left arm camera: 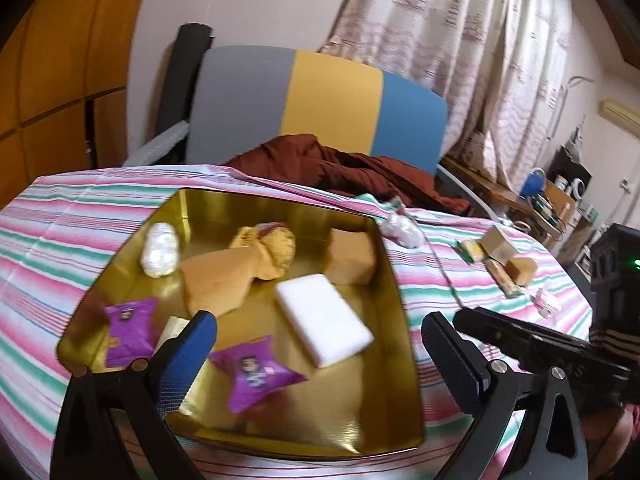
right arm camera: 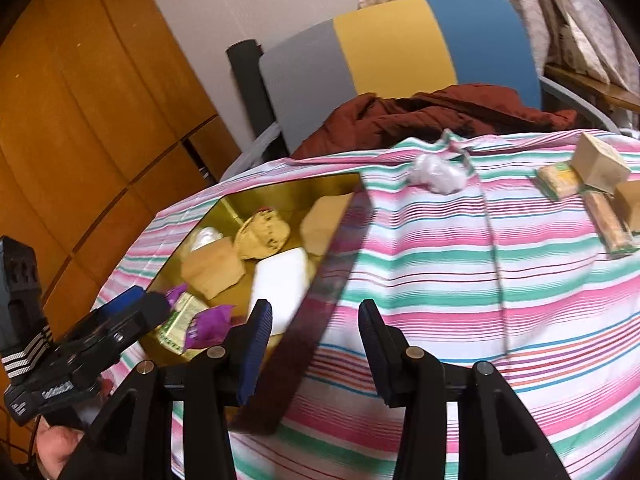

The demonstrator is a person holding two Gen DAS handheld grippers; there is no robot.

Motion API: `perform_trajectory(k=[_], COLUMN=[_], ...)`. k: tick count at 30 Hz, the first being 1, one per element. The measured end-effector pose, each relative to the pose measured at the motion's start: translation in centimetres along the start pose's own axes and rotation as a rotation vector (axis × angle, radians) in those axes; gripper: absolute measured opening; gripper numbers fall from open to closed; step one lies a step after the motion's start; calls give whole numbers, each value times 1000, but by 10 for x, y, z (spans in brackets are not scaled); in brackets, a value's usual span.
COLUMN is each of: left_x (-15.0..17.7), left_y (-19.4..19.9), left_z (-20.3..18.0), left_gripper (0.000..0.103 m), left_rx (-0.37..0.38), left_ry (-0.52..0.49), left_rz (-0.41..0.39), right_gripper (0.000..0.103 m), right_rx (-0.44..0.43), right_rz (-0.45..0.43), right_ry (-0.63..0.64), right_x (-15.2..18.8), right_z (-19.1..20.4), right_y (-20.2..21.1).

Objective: Organize objects
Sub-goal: 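Grasp the pink hair roller with right tool while left tool moves toward the crackers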

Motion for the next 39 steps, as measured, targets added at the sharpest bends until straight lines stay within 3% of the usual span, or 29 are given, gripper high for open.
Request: perform_trajectory(k=[8,17,19,21,23,25,30,39], left_x=[4,7,8,9,11,12,15,15], left_y=[-15,-32,-36,-40,-45,-48,-56,-77], left_z=[-51,-101,-108,-114,-121,-127,-146,-183], left_gripper=[103,103,103,103,103,103,103,103], left_rx=[90,169,178,189,195,201,222,260], left_ry=[-86,-166,-176,-179,-184,-185,-208,-263], left_rz=[52,95,104,119,134,147,166,195], right_gripper=[45,48,53,71,81,82,82,81], right_rx=[105,356,444,548,639,698,742,790], right_rz=[-23,-77,-100,-127,-162,-194,-174,-96], right_ry=[-61,-188,-215,-238,-273,-312,-355,-351], right_x=[-7,-12,-14,-17,-20,-25,-37,-34], right_z=[-60,-180,-212,-242,-270,-297,-347,-380], right_y=[19,64,79,94,109,121,115,90])
Point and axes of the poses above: each gripper's, at about its wrist camera, not at the fingertips, and y roughly against the way its jaws point, z to its left, x to its underside, the point moved 6 cm from there along -y, roughly the way its jaws point, and after that the axes turned 8 degrees about -z, right-handed, at the moved point
